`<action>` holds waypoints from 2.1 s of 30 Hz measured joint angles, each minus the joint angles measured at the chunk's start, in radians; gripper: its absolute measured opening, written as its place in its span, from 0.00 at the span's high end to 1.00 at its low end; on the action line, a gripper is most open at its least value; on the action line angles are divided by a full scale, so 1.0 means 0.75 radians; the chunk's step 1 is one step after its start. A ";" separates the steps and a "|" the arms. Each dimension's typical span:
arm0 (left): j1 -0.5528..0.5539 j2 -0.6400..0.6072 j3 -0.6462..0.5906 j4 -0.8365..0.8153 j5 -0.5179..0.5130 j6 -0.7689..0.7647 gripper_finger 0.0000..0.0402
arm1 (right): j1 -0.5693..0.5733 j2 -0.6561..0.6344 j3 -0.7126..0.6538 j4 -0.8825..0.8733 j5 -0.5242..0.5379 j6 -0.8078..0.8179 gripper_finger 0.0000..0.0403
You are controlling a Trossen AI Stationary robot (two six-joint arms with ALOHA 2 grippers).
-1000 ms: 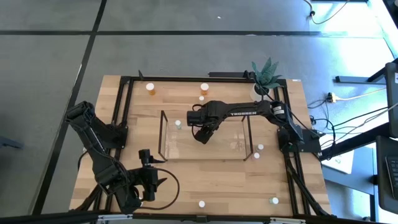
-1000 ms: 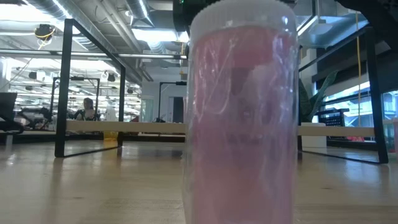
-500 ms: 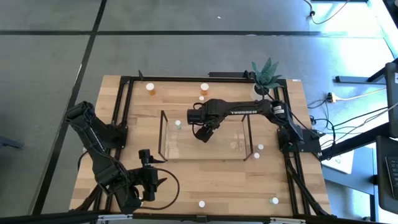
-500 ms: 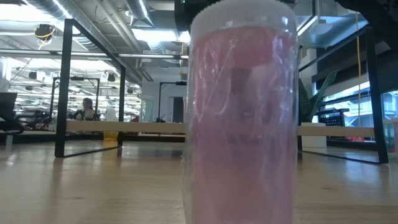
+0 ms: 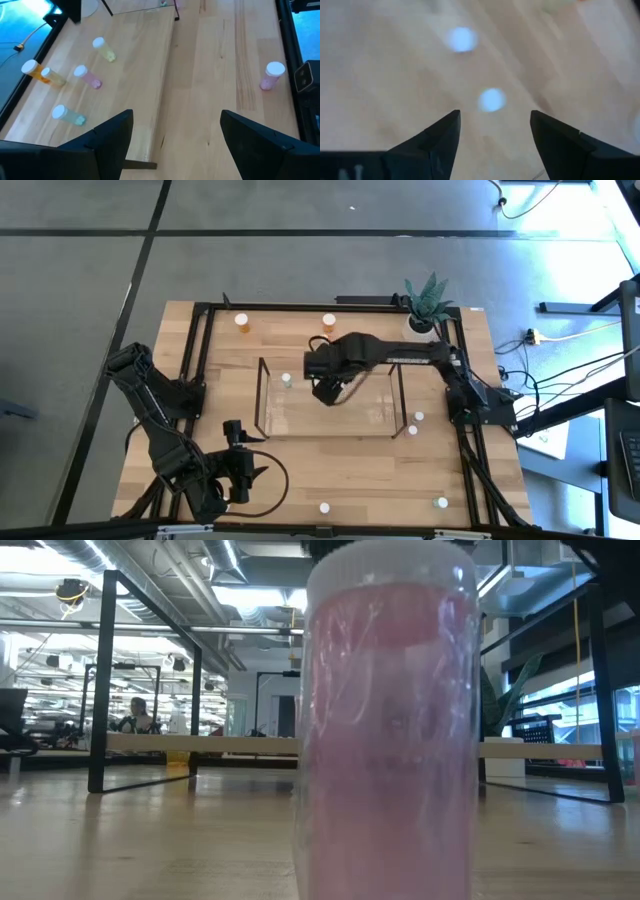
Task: Pick and place medicine bottles onto shelf by color
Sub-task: Put the bottom orange pill bottle on the shelf
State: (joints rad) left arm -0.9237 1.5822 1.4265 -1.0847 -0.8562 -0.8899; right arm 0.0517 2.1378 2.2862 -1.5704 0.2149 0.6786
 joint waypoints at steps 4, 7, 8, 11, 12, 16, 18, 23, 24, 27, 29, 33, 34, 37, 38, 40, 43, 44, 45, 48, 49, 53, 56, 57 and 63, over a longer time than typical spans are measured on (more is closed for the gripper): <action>-0.011 0.001 0.000 -0.004 0.017 -0.002 0.27 | 0.102 -0.046 0.061 -0.002 0.022 0.003 0.40; -0.021 0.001 0.000 -0.007 0.022 -0.035 0.27 | 0.198 -0.077 0.075 0.000 0.039 0.018 0.40; -0.022 0.001 0.000 -0.008 0.023 -0.049 0.27 | 0.232 -0.093 0.076 0.000 0.039 0.038 0.40; -0.035 0.001 0.000 -0.013 0.054 -0.071 0.27 | 0.335 -0.114 0.079 -0.001 0.095 0.073 0.40; -0.037 0.001 0.000 -0.013 0.068 -0.078 0.27 | 0.367 -0.115 0.078 -0.002 0.120 0.073 0.40; -0.042 0.001 0.000 -0.026 0.148 -0.159 0.27 | 0.494 -0.118 0.077 -0.002 0.146 0.098 0.40; -0.045 0.001 0.000 -0.041 0.206 -0.185 0.27 | 0.555 -0.118 0.077 0.003 0.144 0.109 0.40; -0.058 0.001 0.000 -0.044 0.422 -0.207 0.27 | 0.667 -0.116 0.077 0.018 0.173 0.173 0.40; -0.065 0.001 0.000 -0.043 0.463 -0.207 0.27 | 0.688 -0.115 0.077 0.023 0.187 0.175 0.40; -0.092 0.001 0.000 -0.044 0.564 -0.208 0.27 | 0.744 -0.115 0.077 0.052 0.209 0.167 0.40; -0.116 0.001 0.000 -0.043 0.580 -0.208 0.27 | 0.768 -0.115 0.077 0.069 0.210 0.159 0.40; -0.166 0.001 0.000 -0.039 0.583 -0.256 0.27 | 0.795 -0.115 0.077 0.119 0.217 0.107 0.40; -0.180 0.001 0.000 -0.038 0.590 -0.277 0.27 | 0.800 -0.115 0.077 0.134 0.217 0.098 0.40; -0.225 0.009 0.000 -0.038 0.640 -0.293 0.27 | 0.803 -0.115 0.077 0.166 0.215 0.066 0.40; -0.242 0.019 0.000 -0.038 0.657 -0.264 0.27 | 0.802 -0.115 0.077 0.172 0.215 0.057 0.40; -0.279 0.049 0.000 -0.036 0.682 -0.187 0.27 | 0.801 -0.114 0.077 0.180 0.216 0.032 0.40; -0.321 0.098 0.000 -0.032 0.688 -0.149 0.27 | 0.800 -0.114 0.076 0.183 0.216 0.024 0.40; -0.329 0.114 0.000 -0.032 0.688 -0.151 0.27 | 0.800 -0.114 0.076 0.184 0.216 0.025 0.40; -0.334 0.130 0.000 -0.030 0.688 -0.156 0.27 | 0.800 -0.114 0.076 0.184 0.216 0.024 0.40; -0.335 0.166 0.000 0.000 0.686 -0.160 0.27 | 0.800 -0.114 0.076 0.184 0.216 0.019 0.40; -0.335 0.179 0.000 0.014 0.687 -0.161 0.27 | 0.800 -0.114 0.076 0.184 0.216 0.019 0.40; -0.330 0.229 0.000 0.053 0.708 -0.129 0.27 | 0.800 -0.113 0.076 0.184 0.270 0.021 0.40; -0.329 0.257 0.000 0.067 0.712 -0.112 0.27 | 0.800 -0.113 0.076 0.184 0.281 0.019 0.40; -0.329 0.265 0.000 0.067 0.717 -0.112 0.27 | 0.800 -0.113 0.076 0.184 0.281 0.016 0.40; -0.328 0.308 0.000 0.068 0.746 -0.113 0.27 | 0.799 -0.113 0.076 0.185 0.282 -0.004 0.40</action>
State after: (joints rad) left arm -1.1698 1.8132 1.4265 -1.0337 -0.2966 -0.9745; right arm 0.6510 2.0533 2.3428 -1.4319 0.4263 0.6754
